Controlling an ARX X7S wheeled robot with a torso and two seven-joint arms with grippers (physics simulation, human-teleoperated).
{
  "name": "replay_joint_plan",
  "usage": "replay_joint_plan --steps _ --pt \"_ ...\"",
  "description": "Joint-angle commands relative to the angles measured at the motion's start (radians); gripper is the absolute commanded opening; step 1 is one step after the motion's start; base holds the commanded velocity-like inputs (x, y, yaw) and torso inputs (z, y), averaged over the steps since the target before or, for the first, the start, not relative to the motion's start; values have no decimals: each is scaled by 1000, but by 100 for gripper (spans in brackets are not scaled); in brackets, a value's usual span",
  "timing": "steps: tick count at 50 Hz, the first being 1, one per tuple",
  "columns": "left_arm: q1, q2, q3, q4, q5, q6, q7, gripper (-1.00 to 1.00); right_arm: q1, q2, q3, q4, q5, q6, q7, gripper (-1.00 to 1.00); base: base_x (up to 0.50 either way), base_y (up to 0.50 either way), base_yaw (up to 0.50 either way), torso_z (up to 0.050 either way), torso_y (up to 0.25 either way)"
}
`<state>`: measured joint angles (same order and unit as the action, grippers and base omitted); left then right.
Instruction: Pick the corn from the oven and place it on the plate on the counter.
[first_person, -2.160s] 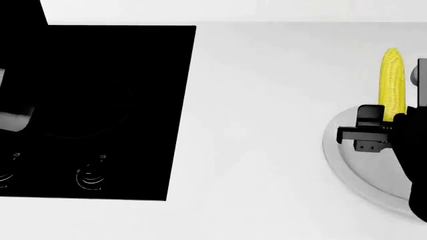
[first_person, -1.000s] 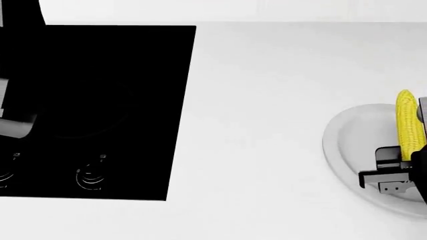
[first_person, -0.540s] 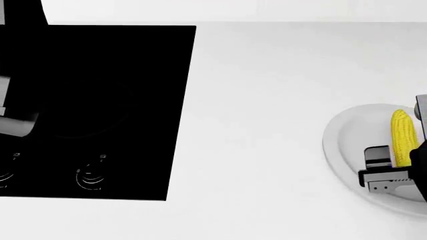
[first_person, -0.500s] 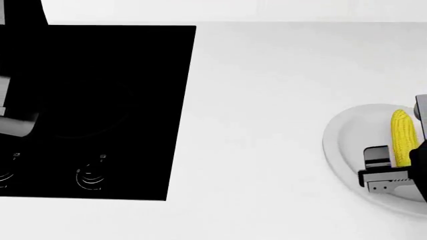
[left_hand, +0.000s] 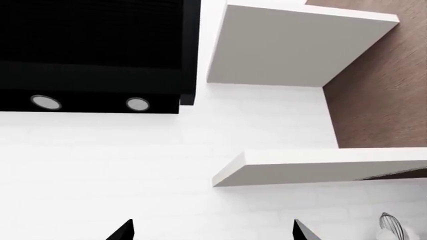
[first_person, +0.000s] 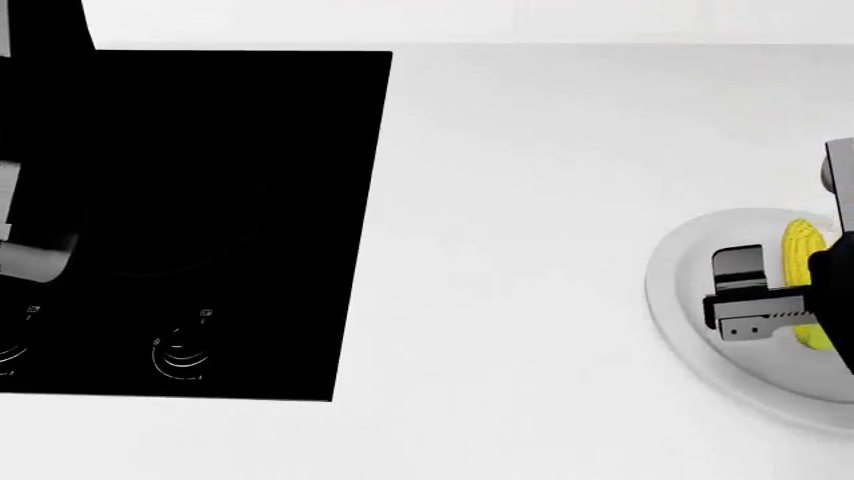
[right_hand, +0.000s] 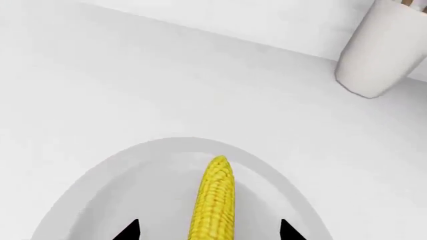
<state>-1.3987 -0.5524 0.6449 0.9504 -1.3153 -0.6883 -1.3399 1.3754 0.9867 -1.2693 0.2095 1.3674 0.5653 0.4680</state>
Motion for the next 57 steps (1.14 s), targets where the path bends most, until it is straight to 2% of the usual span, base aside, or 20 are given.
replay_joint_plan --steps 1,12,30,41,51,57 --pt "-21 6 2 -5 -17 -5 -7 100 72 -30 36 17 -7 -4 -19 100 0 0 0 0 0" --pt "-42 15 7 -17 -27 -12 -2 100 170 -62 96 1 29 3 -22 100 0 0 0 0 1" --pt "-100 14 4 -23 -77 -29 -24 100 441 -194 274 -94 107 -46 33 100 0 0 0 0 0" --pt "-169 2 -8 -32 -142 -46 -56 100 578 -194 378 -368 75 -114 177 100 0 0 0 0 0" --pt "-237 -17 -19 -56 -193 -65 -64 100 601 -175 419 -612 -46 -176 348 100 0 0 0 0 0" --pt "-269 -12 -19 -78 -198 -74 -52 100 583 -129 426 -774 -44 -167 459 100 0 0 0 0 0"
